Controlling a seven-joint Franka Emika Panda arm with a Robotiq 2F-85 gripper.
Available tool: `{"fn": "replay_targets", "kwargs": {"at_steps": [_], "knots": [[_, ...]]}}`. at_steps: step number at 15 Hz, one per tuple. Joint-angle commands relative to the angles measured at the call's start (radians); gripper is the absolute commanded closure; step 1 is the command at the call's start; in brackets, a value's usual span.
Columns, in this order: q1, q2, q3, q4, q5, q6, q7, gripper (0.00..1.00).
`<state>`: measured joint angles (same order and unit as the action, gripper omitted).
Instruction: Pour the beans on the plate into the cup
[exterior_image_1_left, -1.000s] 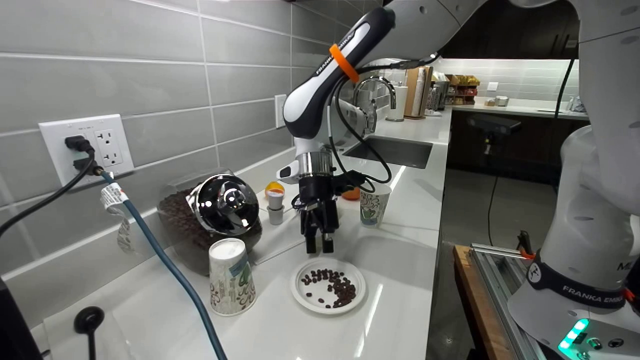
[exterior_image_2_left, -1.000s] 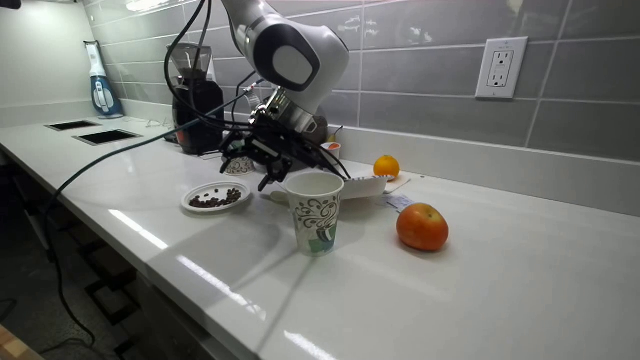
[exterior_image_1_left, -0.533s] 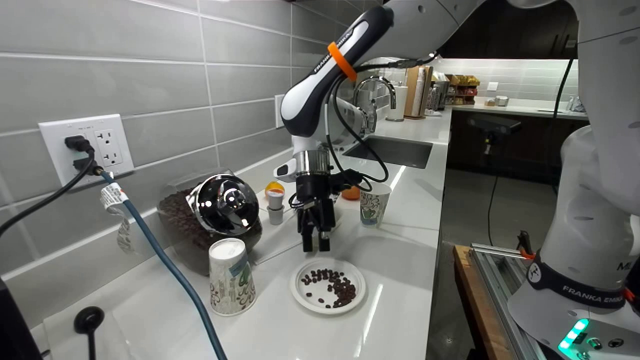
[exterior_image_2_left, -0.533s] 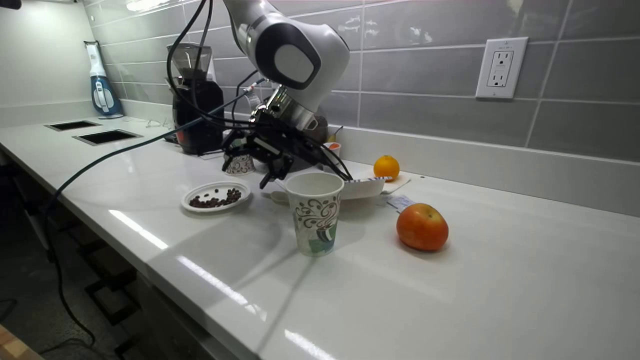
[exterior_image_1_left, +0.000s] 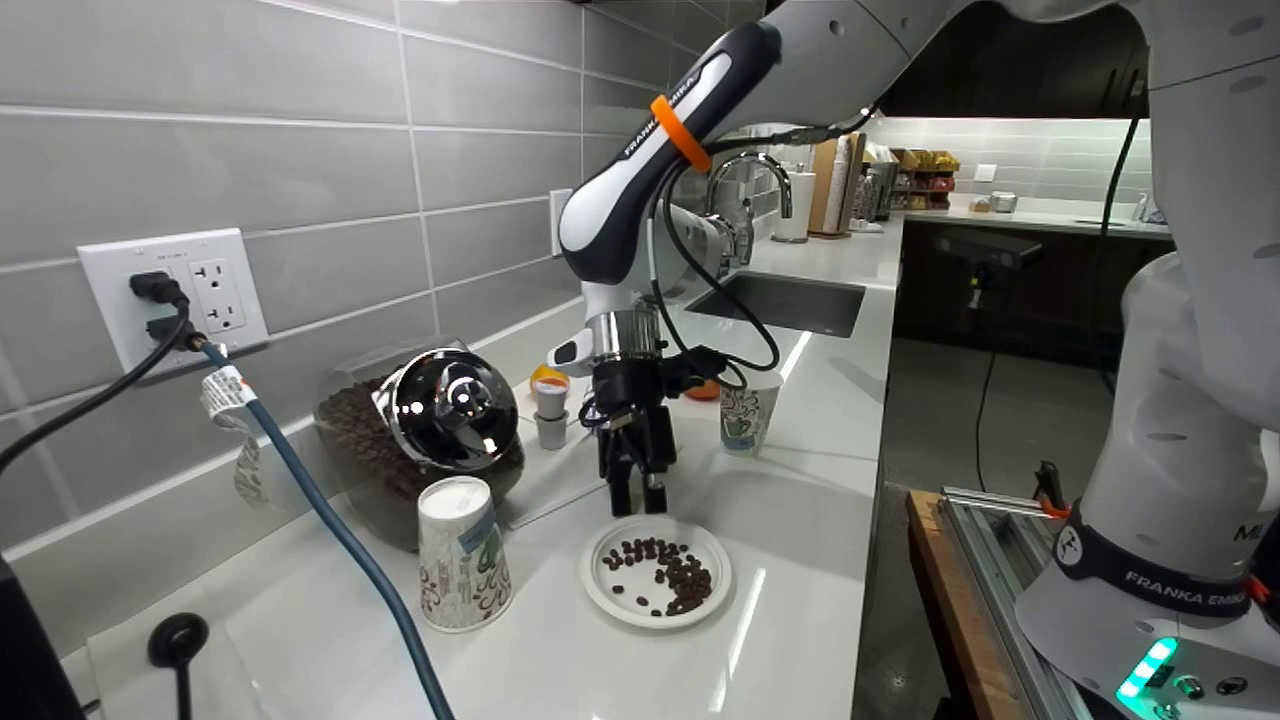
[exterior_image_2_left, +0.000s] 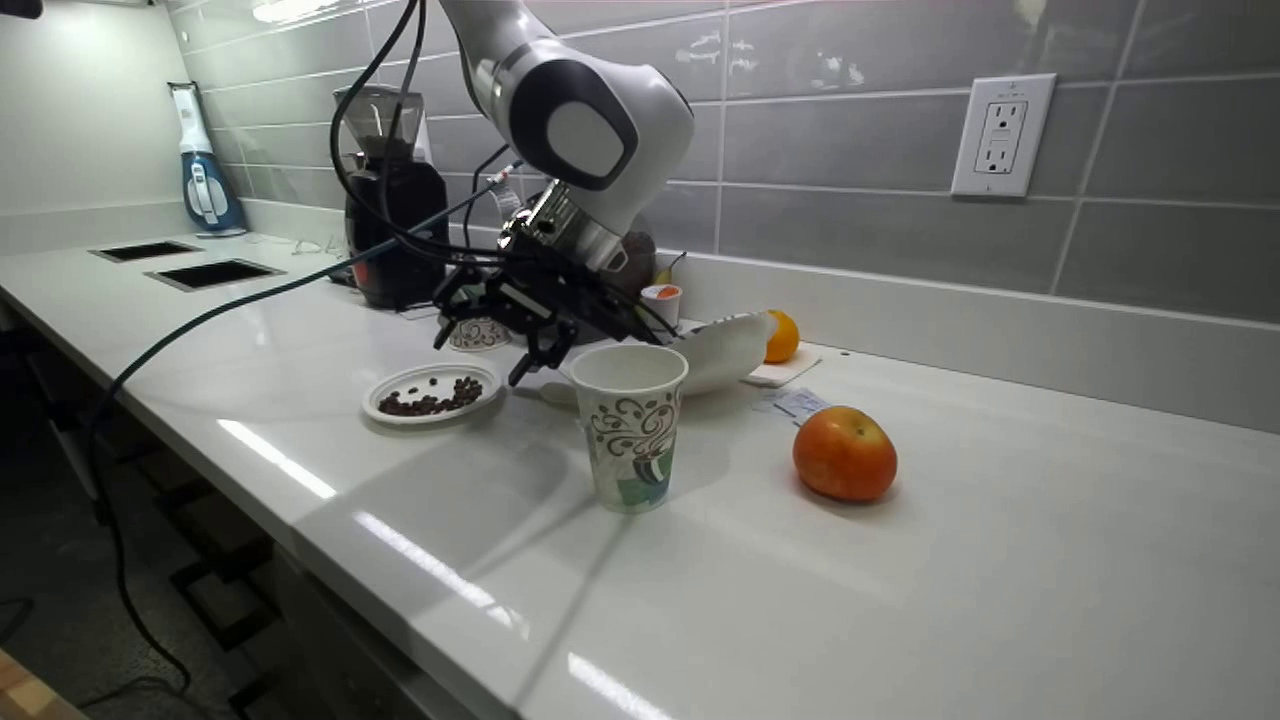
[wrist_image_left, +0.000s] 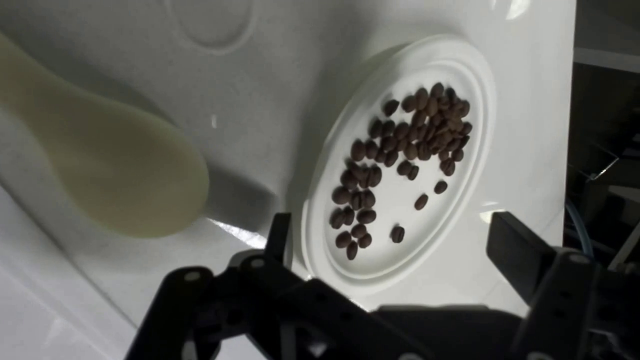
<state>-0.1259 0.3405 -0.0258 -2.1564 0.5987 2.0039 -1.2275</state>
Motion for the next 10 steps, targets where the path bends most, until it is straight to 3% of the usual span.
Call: {"fn": "replay_targets", "kwargs": {"at_steps": [1, 7, 10], "knots": [[-0.015, 0.021, 0.014, 0.021, -0.030, -0.030, 0.002, 0.00], [-0.016, 0.029, 0.016, 0.019, -0.046, -0.034, 0.003, 0.00], [-0.016, 0.028, 0.018, 0.019, -0.046, -0.037, 0.003, 0.06]]}}
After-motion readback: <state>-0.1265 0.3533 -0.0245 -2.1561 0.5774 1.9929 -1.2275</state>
